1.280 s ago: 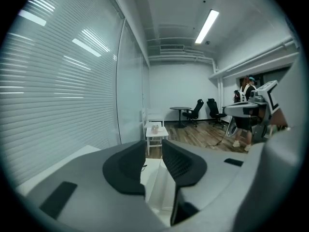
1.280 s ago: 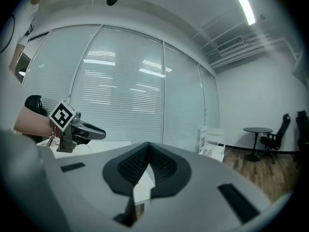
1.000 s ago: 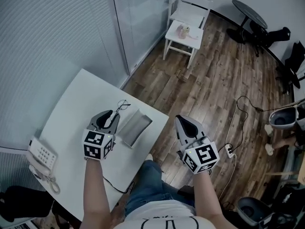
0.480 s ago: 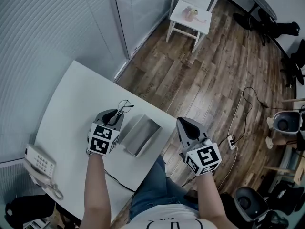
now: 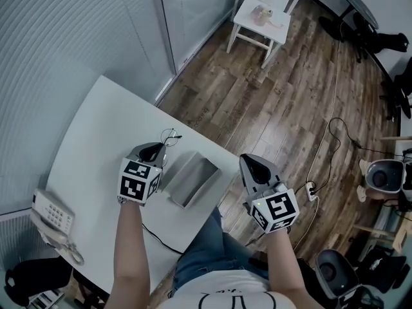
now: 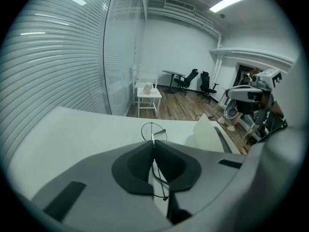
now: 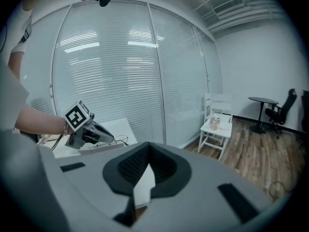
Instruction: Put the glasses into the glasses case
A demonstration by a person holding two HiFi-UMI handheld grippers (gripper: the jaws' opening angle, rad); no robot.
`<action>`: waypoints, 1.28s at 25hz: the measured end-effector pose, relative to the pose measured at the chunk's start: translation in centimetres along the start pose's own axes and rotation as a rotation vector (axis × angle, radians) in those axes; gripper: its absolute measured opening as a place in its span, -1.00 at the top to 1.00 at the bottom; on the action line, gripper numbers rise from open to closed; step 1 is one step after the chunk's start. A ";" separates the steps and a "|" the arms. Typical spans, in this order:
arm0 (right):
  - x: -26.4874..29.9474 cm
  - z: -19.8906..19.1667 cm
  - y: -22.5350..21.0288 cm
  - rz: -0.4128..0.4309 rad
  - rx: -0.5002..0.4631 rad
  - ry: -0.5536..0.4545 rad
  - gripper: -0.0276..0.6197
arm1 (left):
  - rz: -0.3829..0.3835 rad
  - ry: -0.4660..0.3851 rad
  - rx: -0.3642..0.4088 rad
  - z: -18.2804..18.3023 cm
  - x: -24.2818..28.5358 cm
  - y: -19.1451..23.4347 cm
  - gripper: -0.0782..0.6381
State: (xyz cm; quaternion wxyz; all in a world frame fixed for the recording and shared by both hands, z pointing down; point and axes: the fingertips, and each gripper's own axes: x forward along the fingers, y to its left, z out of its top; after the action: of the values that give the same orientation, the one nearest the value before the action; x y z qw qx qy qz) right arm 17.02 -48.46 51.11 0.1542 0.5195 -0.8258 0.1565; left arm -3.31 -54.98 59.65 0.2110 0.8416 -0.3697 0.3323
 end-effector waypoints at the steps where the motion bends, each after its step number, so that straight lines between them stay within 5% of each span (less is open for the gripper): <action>1: -0.1 0.3 0.0 0.001 -0.004 -0.007 0.88 | 0.006 -0.010 0.002 0.3 -0.4 0.0 0.72; 21: -10.0 5.1 1.9 -0.025 -0.061 -0.184 0.88 | 0.101 -0.232 0.111 6.5 -11.6 -7.3 0.73; 32: -12.4 1.4 1.3 -0.082 0.002 -0.141 0.88 | 0.036 -0.129 0.174 2.6 -7.6 -11.8 0.72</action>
State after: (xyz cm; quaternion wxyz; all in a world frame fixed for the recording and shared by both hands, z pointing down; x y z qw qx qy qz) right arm 20.84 -38.44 44.49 0.1012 0.5628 -0.8125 0.1138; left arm 2.88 -45.38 51.10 0.1070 0.8696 -0.3673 0.3121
